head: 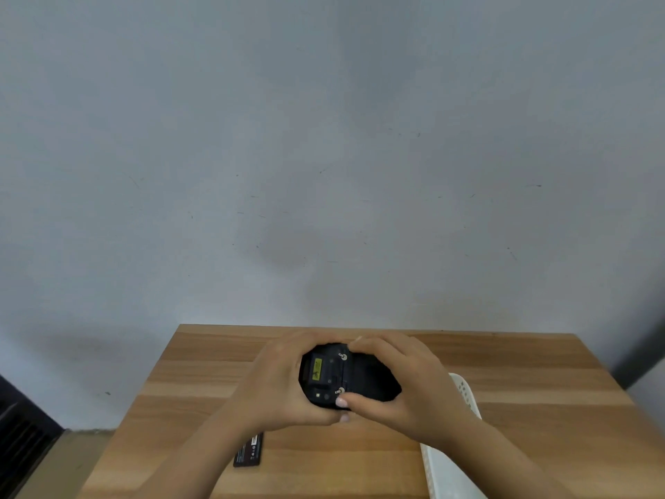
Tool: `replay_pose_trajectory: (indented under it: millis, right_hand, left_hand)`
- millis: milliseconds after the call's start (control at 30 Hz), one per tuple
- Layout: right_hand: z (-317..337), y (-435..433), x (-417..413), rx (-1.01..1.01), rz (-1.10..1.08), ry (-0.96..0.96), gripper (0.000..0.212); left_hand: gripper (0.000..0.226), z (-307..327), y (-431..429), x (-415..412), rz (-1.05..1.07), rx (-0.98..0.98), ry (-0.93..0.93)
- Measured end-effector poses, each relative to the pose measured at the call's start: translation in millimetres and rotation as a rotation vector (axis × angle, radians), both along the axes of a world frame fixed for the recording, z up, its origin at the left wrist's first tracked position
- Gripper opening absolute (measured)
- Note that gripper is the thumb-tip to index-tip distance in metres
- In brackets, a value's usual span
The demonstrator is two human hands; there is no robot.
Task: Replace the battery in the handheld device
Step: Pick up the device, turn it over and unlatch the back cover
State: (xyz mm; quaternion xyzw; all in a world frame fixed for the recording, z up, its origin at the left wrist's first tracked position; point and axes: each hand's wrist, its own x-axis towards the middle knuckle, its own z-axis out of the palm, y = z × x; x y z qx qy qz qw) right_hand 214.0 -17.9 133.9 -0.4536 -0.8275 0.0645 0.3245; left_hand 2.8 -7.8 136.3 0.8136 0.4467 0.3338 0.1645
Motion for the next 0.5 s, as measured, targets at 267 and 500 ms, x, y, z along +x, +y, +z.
replay_pose_trajectory:
  millis: [267, 500]
  right_hand:
    - [2.0, 8.2, 7.6, -0.112, 0.148, -0.090, 0.054]
    - [1.8, 10.9, 11.8, -0.095, 0.164, -0.133, 0.056]
  left_hand:
    - [0.081, -1.0, 1.6, 0.3, -0.020, -0.021, -0.019]
    - [0.081, -3.2, 4.2, 0.2, -0.022, -0.027, -0.053]
